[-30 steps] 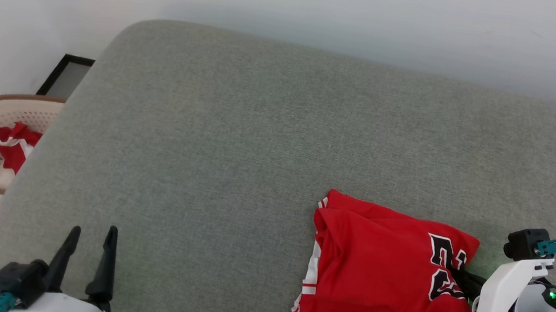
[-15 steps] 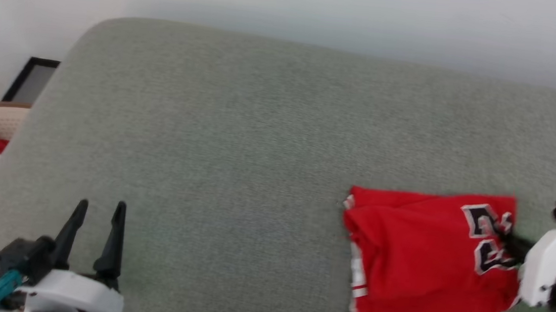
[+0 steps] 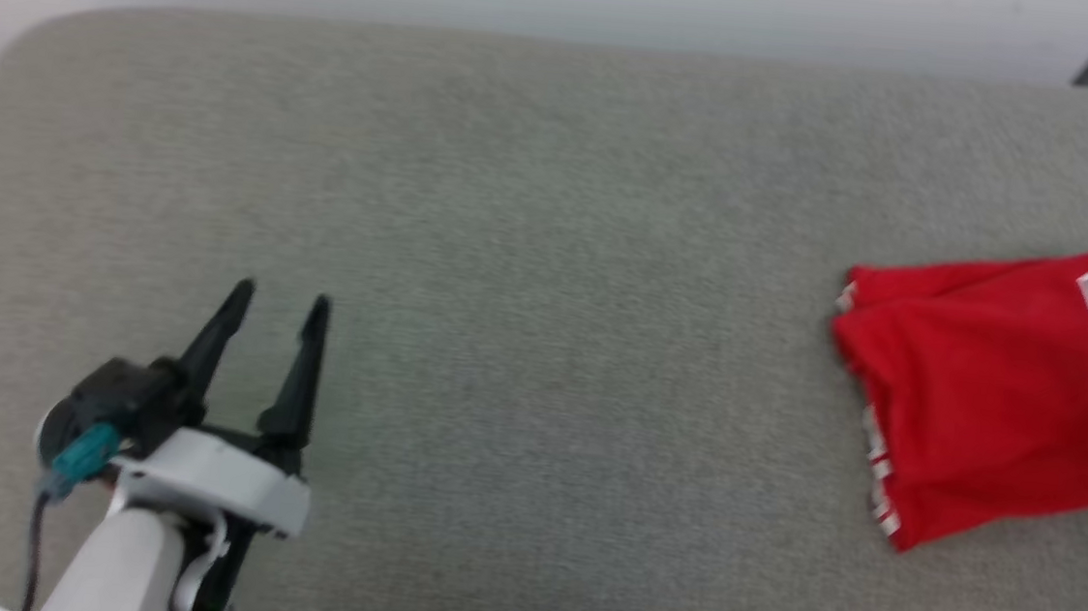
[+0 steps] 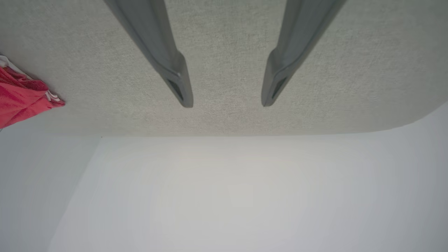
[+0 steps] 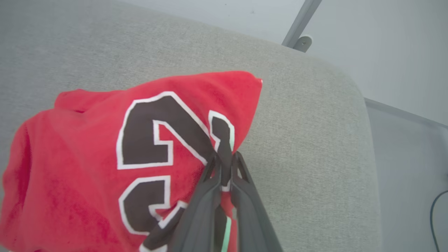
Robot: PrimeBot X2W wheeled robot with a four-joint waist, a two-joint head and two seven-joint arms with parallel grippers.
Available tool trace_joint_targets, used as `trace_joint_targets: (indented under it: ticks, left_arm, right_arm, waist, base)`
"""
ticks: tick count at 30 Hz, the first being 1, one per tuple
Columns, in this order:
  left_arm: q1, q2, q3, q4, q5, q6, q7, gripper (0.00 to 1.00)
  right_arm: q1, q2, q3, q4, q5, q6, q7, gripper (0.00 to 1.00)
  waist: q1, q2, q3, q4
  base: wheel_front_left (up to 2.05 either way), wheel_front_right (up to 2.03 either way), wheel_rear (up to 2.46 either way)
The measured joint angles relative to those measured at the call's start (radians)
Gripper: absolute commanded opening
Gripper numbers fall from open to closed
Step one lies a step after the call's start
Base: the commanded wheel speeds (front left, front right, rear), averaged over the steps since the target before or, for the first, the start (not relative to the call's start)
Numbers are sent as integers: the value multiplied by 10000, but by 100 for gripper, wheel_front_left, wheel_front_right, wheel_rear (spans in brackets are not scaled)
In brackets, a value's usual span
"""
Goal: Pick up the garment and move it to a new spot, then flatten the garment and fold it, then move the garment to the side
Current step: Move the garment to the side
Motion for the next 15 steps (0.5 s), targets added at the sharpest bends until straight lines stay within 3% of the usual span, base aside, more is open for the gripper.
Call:
trace_joint_targets:
  ticks: [15]
  left_arm:
    - [-2353,550,-1988,257,-134,-29,-21,100]
  right_arm:
    - [-2080,-1603,853,1252,-1156,0,-1839,0]
  waist:
    - [0,0,1441,-1314]
  base:
    - [0,0,0]
